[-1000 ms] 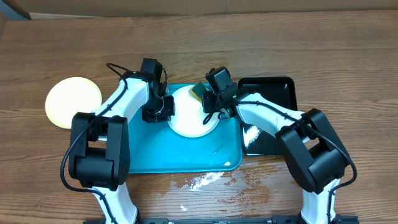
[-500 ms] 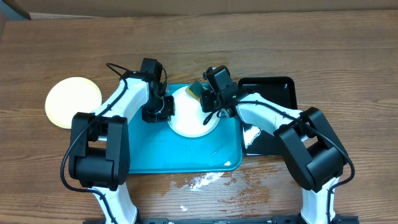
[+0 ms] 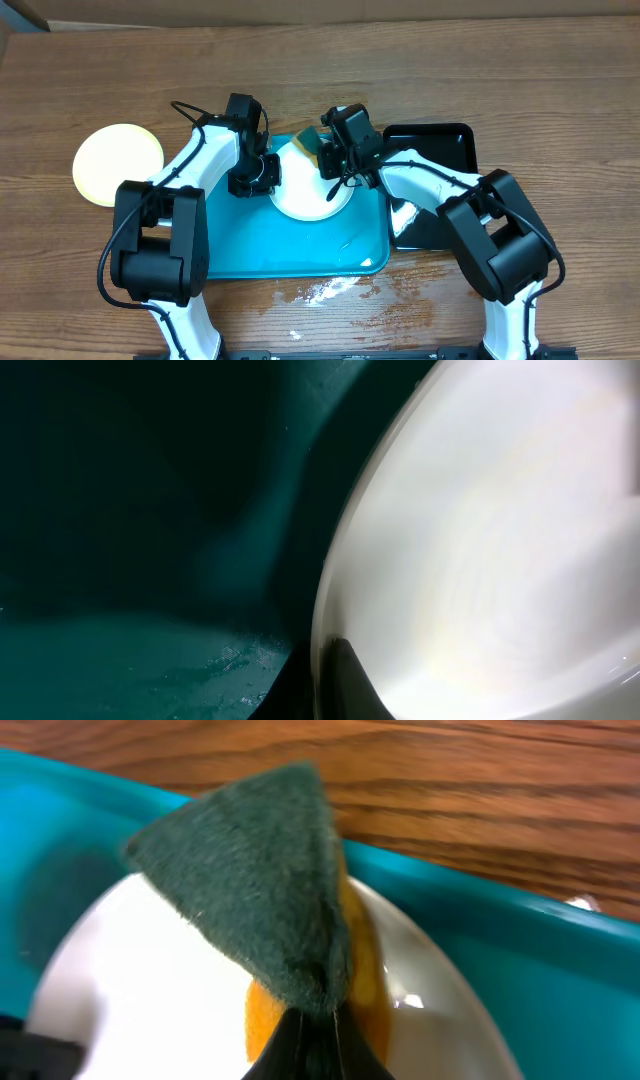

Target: Clean dirty plates on tray and stack at the side

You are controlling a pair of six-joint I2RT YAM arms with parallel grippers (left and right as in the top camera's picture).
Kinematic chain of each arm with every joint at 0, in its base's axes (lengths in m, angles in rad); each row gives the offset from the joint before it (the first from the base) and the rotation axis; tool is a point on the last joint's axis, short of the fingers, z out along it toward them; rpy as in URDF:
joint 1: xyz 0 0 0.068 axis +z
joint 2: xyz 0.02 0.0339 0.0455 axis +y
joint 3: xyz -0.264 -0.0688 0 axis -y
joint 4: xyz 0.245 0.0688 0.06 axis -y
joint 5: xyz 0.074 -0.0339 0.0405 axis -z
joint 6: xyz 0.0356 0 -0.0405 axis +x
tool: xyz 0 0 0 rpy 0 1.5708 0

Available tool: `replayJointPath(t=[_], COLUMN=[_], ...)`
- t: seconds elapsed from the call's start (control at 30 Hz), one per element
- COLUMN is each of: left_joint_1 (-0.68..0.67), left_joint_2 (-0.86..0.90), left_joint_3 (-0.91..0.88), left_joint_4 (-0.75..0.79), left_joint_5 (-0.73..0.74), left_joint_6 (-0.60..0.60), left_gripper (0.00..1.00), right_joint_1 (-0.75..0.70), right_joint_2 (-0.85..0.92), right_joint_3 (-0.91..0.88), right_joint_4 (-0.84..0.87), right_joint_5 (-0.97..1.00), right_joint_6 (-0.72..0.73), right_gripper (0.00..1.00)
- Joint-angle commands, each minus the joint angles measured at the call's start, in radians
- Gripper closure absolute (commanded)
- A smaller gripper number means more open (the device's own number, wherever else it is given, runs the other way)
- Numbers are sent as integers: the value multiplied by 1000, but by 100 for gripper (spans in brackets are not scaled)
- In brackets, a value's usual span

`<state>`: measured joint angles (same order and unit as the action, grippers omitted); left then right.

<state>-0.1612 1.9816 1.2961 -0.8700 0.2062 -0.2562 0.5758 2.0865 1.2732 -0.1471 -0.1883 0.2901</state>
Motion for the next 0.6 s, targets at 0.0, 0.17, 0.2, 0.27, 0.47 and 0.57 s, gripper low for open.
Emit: replayJointPath(t=[0.0, 0.17, 0.2, 0.27, 0.47, 0.57], left_joint_1=[-3, -3, -3, -3, -3, -3], left_joint_2=[34, 34, 34, 34, 34, 34], left_joint_3=[-24, -24, -24, -24, -24, -24], left_joint_4=[-10, -11, -11, -11, -12, -13], left_joint_5=[-60, -60, -60, -60, -60, -60], left_joint_6=[43, 43, 43, 43, 43, 43], left_gripper=[96, 96, 96, 96, 96, 96], right_joint_1=[-13, -48, -54, -61, -61, -73], right_joint_2=[19, -16, -37, -78, -251, -324], right_joint_3=[-8, 31, 44, 60, 69, 69], right_joint_4=[46, 16, -5, -30, -88, -133], right_joint_5=[-158, -263, -262, -262, -262, -261], right_joint_6=[-6, -2, -3, -3, -3, 4], right_gripper=[96, 96, 96, 96, 96, 96])
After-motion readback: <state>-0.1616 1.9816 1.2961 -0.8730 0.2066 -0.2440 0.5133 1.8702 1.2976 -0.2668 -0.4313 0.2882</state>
